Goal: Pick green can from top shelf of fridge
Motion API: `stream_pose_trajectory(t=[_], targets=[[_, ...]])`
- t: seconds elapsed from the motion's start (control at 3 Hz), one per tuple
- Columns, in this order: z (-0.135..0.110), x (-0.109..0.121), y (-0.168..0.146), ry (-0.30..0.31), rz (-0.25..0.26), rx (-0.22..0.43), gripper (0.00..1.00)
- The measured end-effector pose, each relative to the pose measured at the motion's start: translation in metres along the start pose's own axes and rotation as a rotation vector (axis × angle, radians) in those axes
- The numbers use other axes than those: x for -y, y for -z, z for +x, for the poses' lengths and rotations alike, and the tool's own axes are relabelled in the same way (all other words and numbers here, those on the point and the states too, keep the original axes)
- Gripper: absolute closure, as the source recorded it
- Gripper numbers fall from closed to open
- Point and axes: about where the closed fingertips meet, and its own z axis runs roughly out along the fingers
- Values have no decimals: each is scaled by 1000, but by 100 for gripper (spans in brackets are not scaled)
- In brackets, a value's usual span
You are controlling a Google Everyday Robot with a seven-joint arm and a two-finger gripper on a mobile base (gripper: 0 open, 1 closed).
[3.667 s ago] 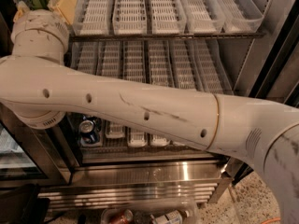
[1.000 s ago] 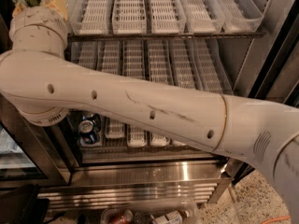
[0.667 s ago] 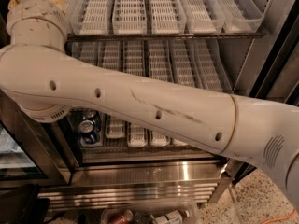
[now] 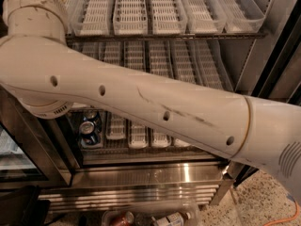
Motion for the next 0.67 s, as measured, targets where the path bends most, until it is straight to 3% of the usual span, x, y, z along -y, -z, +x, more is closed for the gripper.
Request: stream_pose_trajectory(t=[0.33,0.67], targets=[[-6,15,5,-3,14,2,100],[-11,31,20,11,-27,-13,100]])
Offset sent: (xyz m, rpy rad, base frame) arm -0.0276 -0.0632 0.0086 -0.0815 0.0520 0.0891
